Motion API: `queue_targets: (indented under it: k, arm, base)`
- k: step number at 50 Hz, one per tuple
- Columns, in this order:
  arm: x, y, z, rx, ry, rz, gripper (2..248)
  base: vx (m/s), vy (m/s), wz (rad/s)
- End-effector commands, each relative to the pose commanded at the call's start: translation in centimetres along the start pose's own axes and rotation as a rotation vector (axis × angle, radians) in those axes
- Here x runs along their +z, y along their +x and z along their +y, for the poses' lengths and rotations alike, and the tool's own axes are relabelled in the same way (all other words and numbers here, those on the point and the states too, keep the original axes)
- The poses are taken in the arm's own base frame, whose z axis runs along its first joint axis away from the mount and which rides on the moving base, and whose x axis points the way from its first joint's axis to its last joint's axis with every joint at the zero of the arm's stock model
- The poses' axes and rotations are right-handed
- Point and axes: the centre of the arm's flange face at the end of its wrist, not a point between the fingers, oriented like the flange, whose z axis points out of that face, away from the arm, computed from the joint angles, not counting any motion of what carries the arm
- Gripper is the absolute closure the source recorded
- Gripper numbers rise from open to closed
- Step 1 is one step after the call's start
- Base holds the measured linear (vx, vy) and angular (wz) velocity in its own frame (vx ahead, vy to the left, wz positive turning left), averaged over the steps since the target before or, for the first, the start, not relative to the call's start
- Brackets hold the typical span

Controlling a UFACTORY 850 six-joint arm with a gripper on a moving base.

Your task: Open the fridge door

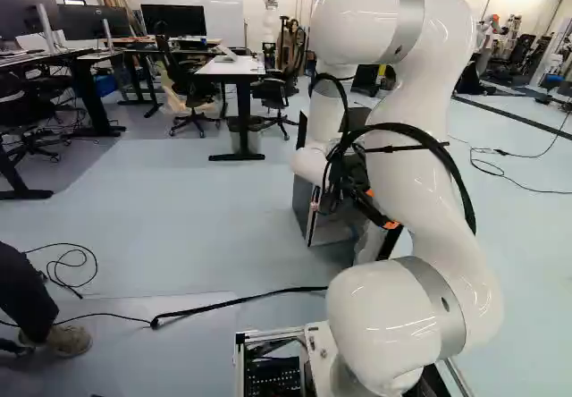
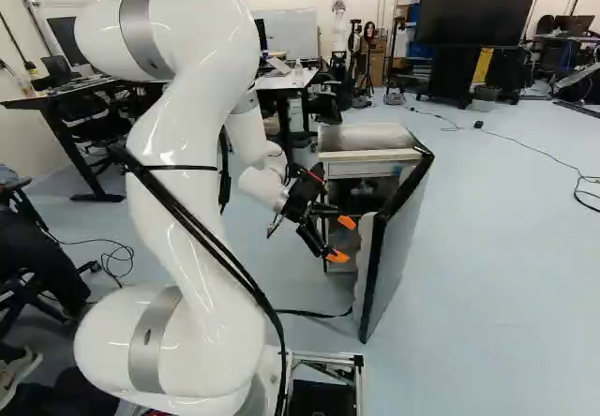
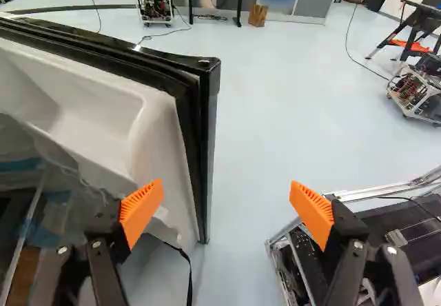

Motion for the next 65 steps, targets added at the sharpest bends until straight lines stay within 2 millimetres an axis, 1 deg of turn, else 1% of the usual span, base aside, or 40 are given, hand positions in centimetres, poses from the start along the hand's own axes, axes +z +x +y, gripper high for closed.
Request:
queue_targets:
  k: [43,53,65]
  arm:
    - [-0.1,1.2,0.1,0.004,-0.034,0.129,3]
    - [-0.4,1.5,-0.5,0.015,-0.038,0.155,3]
    - [-0.7,2.0,-1.9,0.039,-0.039,0.170,3]
  base:
    - [0.000,0.000,0.000]
    - [0.000,0.000,0.000]
    - [0.000,0.000,0.000]
